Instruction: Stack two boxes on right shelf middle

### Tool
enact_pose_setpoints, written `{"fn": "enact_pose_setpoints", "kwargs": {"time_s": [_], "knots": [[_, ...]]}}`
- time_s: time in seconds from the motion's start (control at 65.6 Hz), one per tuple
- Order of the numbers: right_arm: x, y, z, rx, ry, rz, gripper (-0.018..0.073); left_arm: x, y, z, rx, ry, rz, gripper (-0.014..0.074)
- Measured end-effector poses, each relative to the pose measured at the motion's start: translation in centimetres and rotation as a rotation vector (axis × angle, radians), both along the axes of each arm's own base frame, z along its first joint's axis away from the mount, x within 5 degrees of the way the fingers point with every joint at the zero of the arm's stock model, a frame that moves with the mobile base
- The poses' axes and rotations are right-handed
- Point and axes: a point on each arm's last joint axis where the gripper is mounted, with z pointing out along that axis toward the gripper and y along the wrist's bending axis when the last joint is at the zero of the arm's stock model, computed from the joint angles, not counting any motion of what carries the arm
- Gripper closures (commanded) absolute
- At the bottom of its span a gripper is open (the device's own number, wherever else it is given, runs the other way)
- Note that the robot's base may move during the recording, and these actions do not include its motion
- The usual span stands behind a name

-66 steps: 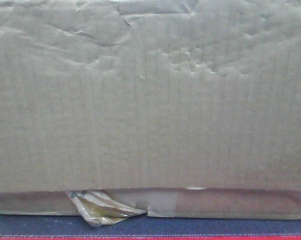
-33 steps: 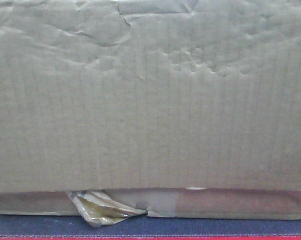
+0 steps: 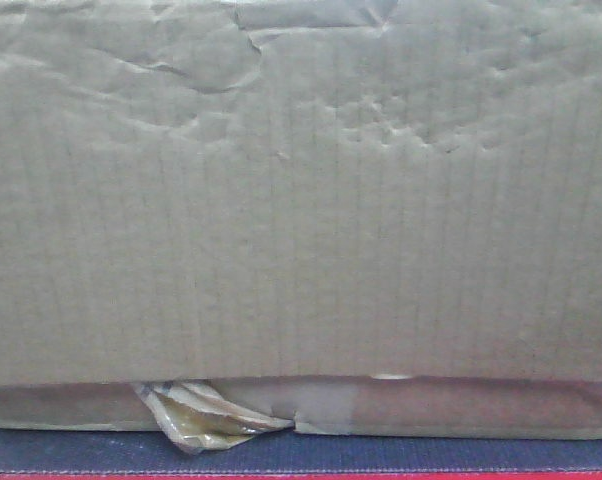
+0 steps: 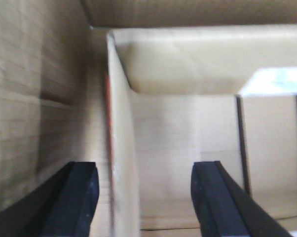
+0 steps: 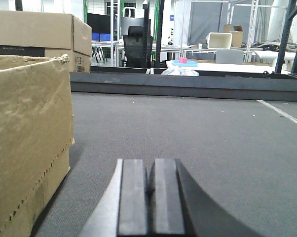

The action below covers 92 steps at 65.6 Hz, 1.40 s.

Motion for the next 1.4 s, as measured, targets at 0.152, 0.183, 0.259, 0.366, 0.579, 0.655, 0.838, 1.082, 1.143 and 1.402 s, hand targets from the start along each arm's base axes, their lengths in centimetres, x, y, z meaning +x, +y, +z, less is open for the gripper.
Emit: {"fn": "enact_pose_setpoints", "kwargs": {"time_s": [0.152, 0.183, 0.259, 0.366, 0.579, 0.655, 0.838, 1.082, 1.143, 1.402], "knots": [[0.0, 0.0, 0.0, 0.000, 0.000, 0.000, 0.0720, -0.5, 0.1, 2.7, -0.065, -0.062, -0.003, 0.0267], [0.0, 0.0, 0.0, 0.000, 0.000, 0.000, 0.0720, -0.8, 0.3, 3.8, -0.083, -0.089, -0.003, 0.0267], [0.0, 0.0, 0.0, 0.000, 0.000, 0.000, 0.0720, -1.5, 0.9, 6.1, -0.113, -0.153, -0.013, 0.0267], [0.0, 0.0, 0.0, 0.000, 0.000, 0.000, 0.0720, -2.6, 2.2, 9.0, -0.101, -0.260, -0.023, 0.0267], [0.0, 0.0, 0.0, 0.000, 0.000, 0.000, 0.0720, -4.1, 5.0, 11.4, -0.044, -0.361, 0.004, 0.0267], [0.0, 0.0, 0.0, 0.000, 0.000, 0.000, 0.0720, -3.7, 5.6, 10.5, -0.014, -0.334, 0.009, 0.0267], [0.0, 0.0, 0.0, 0.000, 0.000, 0.000, 0.0720, -3.1, 6.3, 7.7, -0.014, -0.210, -0.009, 0.0267], [0.0, 0.0, 0.0, 0.000, 0.000, 0.000, 0.0720, -2.9, 6.5, 5.0, 0.035, -0.124, -0.016, 0.0267], [0.0, 0.0, 0.0, 0.000, 0.000, 0.000, 0.0720, -2.9, 6.5, 4.5, 0.042, -0.110, -0.017, 0.0267], [0.0, 0.0, 0.1, -0.001, -0.009, -0.001, 0.0720, -2.7, 7.2, 2.3, 0.055, -0.026, -0.013, 0.0267]]}}
